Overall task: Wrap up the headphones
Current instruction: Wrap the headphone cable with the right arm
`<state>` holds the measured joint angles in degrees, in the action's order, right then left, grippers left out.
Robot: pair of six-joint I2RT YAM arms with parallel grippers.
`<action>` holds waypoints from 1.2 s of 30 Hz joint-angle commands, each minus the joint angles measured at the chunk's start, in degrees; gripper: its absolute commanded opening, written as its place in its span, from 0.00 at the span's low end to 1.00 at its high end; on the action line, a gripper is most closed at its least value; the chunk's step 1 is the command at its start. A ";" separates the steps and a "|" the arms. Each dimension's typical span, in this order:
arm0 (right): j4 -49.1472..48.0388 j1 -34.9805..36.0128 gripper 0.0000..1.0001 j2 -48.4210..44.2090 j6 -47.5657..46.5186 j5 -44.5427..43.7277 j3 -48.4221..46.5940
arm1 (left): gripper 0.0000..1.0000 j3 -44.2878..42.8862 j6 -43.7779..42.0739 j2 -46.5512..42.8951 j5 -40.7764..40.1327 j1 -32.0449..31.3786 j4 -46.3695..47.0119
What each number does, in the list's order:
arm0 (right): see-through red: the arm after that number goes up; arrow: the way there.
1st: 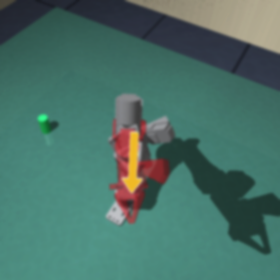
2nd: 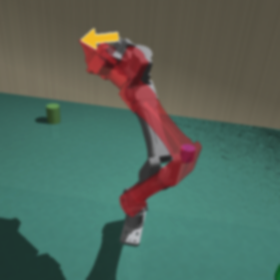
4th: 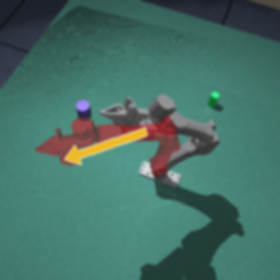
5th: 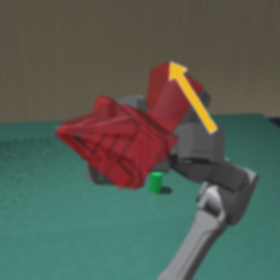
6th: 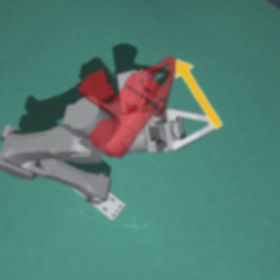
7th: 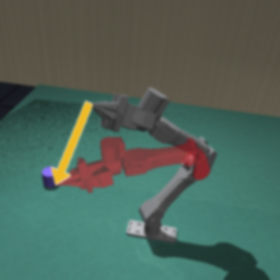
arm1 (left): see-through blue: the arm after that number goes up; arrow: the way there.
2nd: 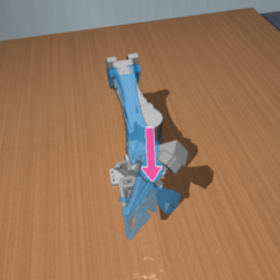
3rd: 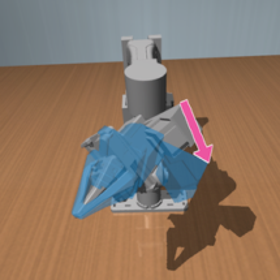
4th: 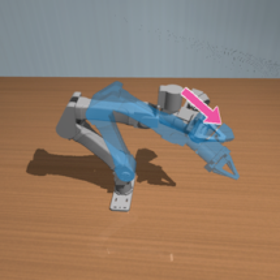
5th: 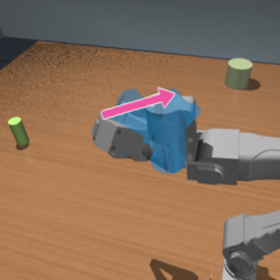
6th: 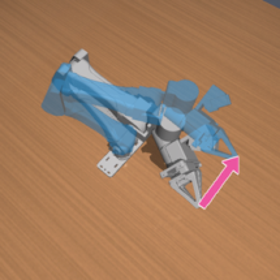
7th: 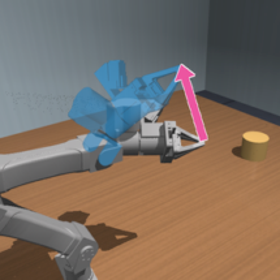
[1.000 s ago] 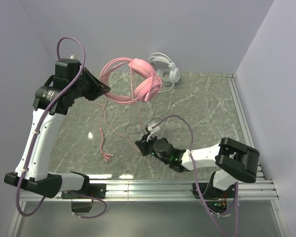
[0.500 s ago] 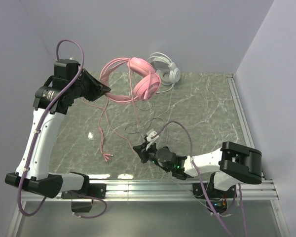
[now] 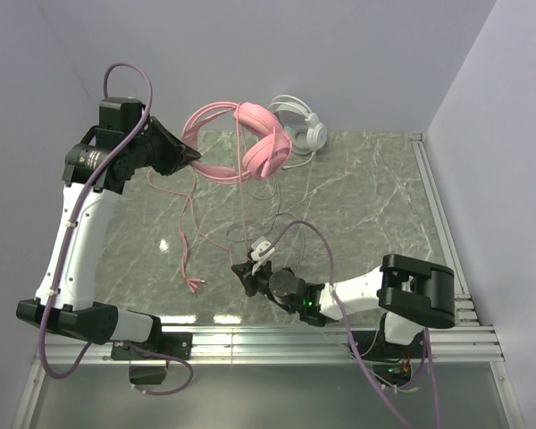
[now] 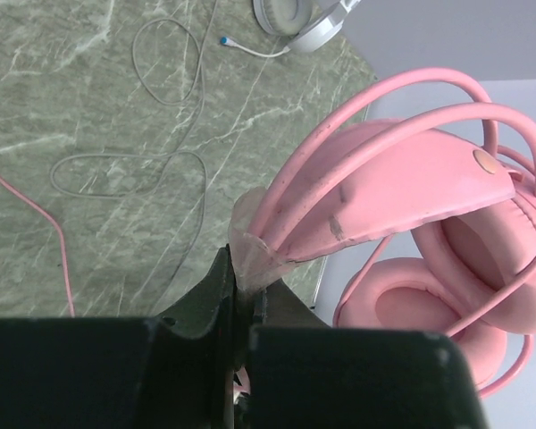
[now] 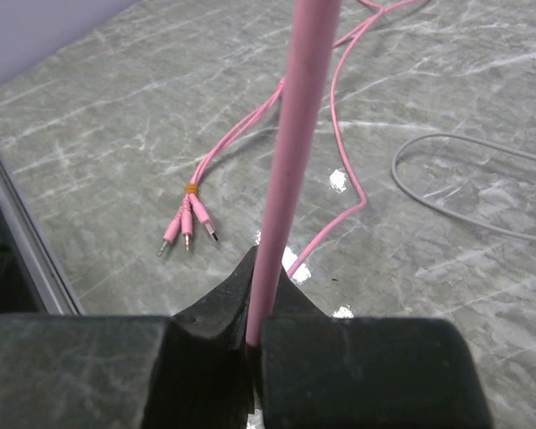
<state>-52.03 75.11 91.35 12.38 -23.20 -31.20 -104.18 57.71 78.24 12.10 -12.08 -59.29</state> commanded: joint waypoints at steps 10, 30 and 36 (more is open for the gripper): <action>6.42 1.79 0.00 4.54 -0.61 -0.53 0.70 | 0.01 -7.88 9.17 -2.21 6.44 2.85 12.62; -11.07 -14.80 0.01 -1.00 13.97 26.71 11.51 | 0.01 26.57 6.90 -18.73 26.13 3.02 32.40; -25.55 -21.58 0.02 2.77 22.48 39.95 14.84 | 0.01 29.38 3.72 -22.42 23.87 3.02 28.97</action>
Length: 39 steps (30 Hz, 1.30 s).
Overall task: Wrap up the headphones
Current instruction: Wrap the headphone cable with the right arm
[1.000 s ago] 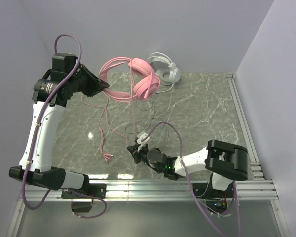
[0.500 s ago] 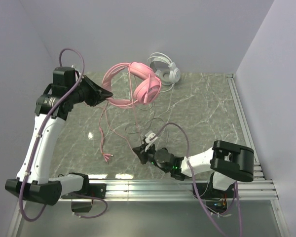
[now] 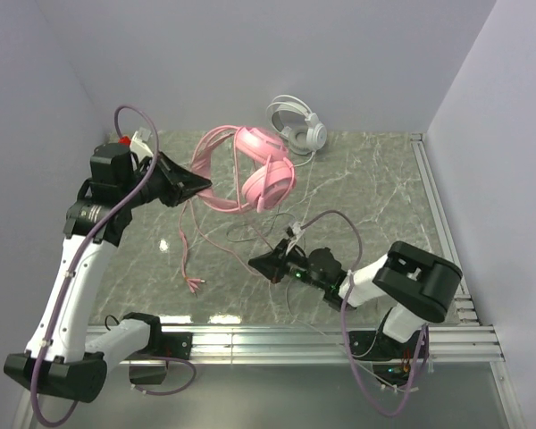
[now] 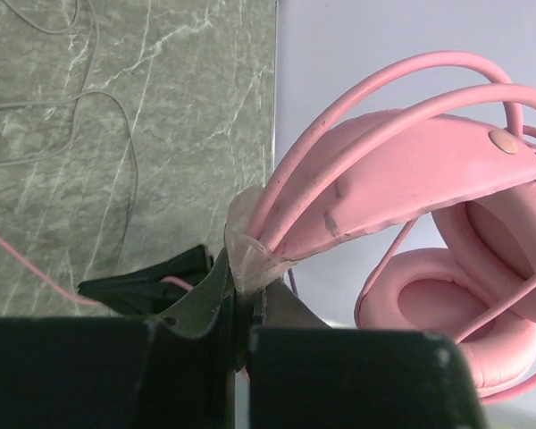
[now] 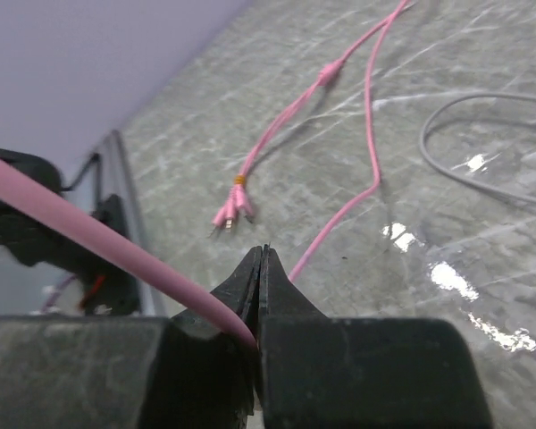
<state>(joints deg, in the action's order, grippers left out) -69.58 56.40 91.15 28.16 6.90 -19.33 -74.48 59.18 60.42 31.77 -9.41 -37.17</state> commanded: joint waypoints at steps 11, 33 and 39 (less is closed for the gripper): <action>-19.72 -7.45 0.04 6.76 13.59 18.86 -1.05 | 0.00 -1.28 2.08 -4.26 -0.30 0.36 2.98; -11.46 -3.84 0.08 -5.72 6.64 11.39 -4.75 | 0.00 -4.98 6.12 0.13 -5.75 0.27 1.66; -11.45 -3.76 0.15 -5.73 5.85 10.15 -5.10 | 0.01 -5.41 5.42 0.66 -6.10 0.27 0.96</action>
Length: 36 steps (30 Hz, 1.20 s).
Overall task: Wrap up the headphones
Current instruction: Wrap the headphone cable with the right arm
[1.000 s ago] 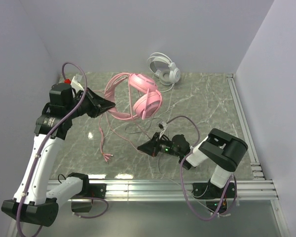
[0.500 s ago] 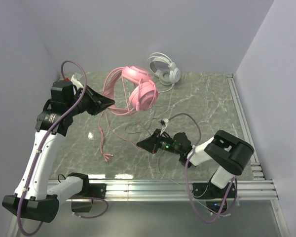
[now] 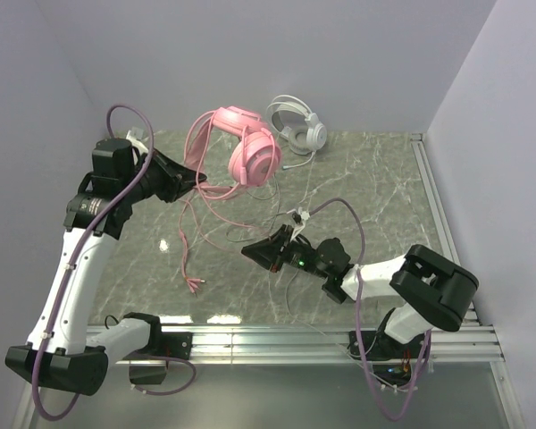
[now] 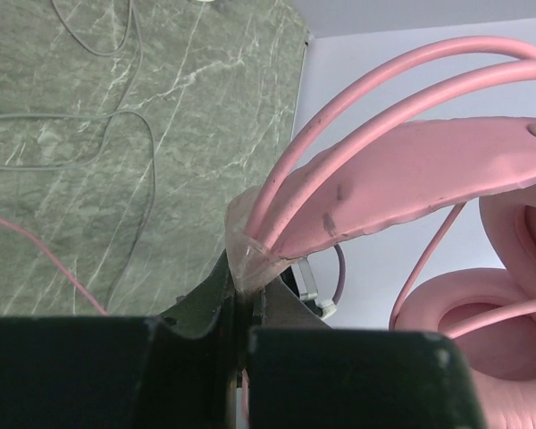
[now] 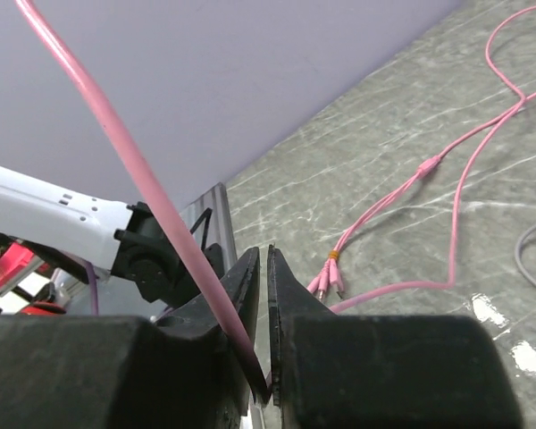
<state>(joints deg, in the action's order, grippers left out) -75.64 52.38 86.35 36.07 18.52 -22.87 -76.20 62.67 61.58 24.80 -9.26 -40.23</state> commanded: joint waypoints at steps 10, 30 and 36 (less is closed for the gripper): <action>-5.66 0.62 0.23 0.49 -3.46 -2.09 -2.44 | 0.00 -4.83 1.92 -0.15 -0.28 0.12 2.96; -6.89 2.46 0.30 1.10 -18.32 -4.38 -5.78 | 0.00 -5.27 2.19 0.29 -1.50 -1.73 2.08; -3.30 2.46 0.04 1.46 -17.53 -3.84 -7.62 | 0.01 -5.53 2.36 0.64 -1.86 -2.08 2.08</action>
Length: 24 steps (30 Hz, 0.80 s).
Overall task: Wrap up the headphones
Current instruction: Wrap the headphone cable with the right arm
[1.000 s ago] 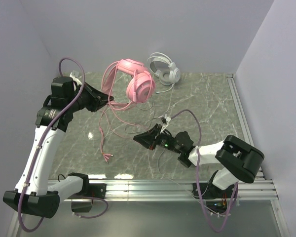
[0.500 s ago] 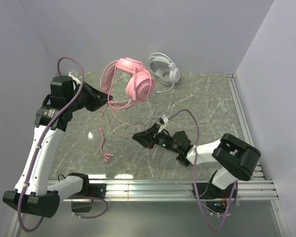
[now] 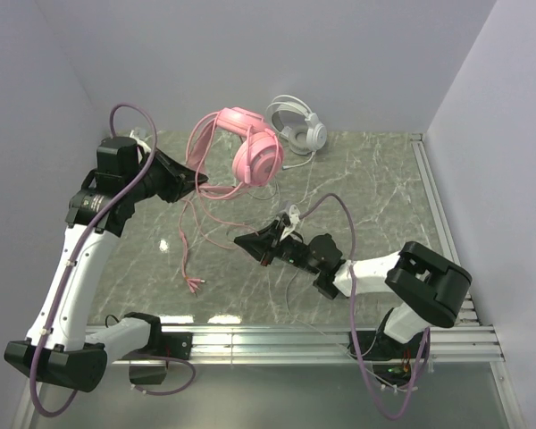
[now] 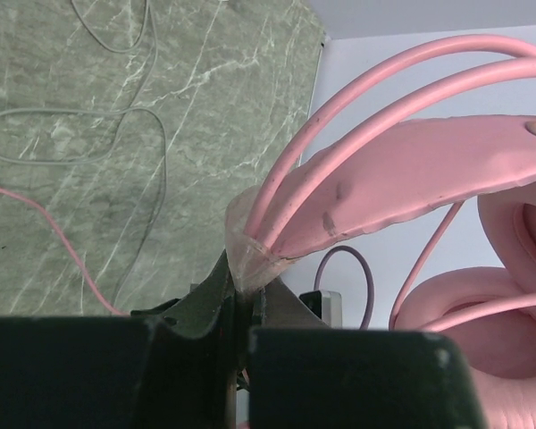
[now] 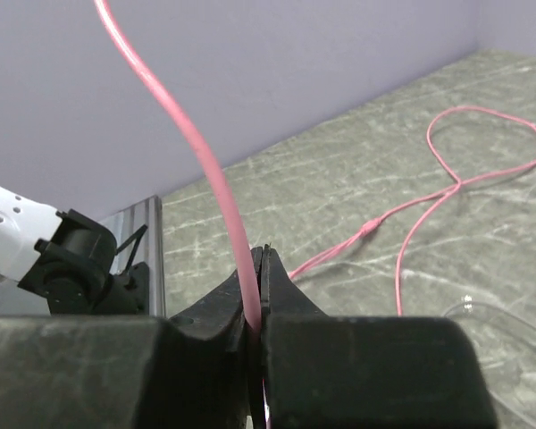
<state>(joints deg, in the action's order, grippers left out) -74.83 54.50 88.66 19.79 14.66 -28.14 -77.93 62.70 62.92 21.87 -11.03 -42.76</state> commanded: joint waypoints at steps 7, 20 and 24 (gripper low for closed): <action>-4.01 0.52 0.00 1.51 0.68 -2.43 -1.30 | 0.00 -6.52 2.34 0.28 0.72 -0.49 3.65; -12.43 1.83 0.00 0.19 2.00 -6.83 11.96 | 0.01 -12.06 -0.47 3.70 -7.97 0.30 -0.12; -18.33 1.84 0.00 0.72 2.71 -6.57 16.62 | 0.01 -18.82 -1.35 9.41 -11.14 0.57 -2.06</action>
<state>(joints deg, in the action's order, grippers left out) -80.58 56.12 88.95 22.31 9.47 -15.99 -88.27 59.70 71.22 13.93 -11.84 -52.66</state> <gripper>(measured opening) 0.012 0.070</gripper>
